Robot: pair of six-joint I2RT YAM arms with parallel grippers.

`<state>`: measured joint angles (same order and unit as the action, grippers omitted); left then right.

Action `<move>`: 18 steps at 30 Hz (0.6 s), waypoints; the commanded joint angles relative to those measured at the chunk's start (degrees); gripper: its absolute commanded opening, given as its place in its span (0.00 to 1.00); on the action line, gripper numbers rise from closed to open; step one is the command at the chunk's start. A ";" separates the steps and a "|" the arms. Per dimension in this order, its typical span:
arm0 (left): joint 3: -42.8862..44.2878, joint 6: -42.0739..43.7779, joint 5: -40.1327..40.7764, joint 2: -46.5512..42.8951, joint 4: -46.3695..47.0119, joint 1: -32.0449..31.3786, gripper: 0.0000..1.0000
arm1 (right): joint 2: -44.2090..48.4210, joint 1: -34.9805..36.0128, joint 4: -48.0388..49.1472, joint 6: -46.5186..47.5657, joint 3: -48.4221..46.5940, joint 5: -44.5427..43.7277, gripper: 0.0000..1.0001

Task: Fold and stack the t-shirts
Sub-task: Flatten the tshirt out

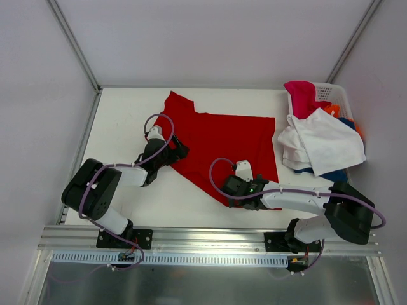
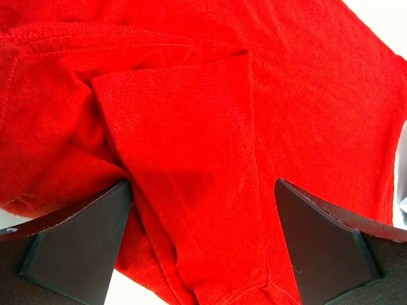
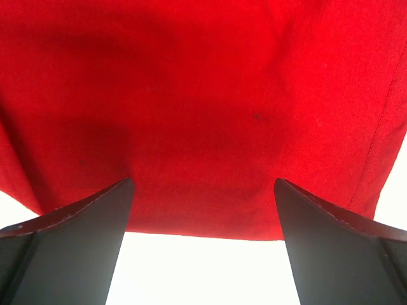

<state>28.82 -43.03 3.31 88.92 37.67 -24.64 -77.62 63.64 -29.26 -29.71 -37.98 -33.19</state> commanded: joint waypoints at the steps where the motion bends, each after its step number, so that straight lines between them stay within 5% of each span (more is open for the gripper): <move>1: 1.59 -1.27 -1.73 0.72 3.02 0.47 0.95 | -0.51 0.35 -0.19 0.18 -1.84 -1.44 0.97; 9: 1.59 -1.36 -1.20 0.55 3.20 0.47 0.93 | -2.44 0.35 0.86 0.53 -2.36 -1.18 0.97; 18: 2.29 -1.36 -0.06 -1.56 0.92 0.47 0.69 | -3.50 0.44 0.87 0.62 -2.54 -1.35 0.97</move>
<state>29.32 -44.23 3.16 89.54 38.09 -24.64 -79.72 63.68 -28.60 -29.30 -39.38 -33.89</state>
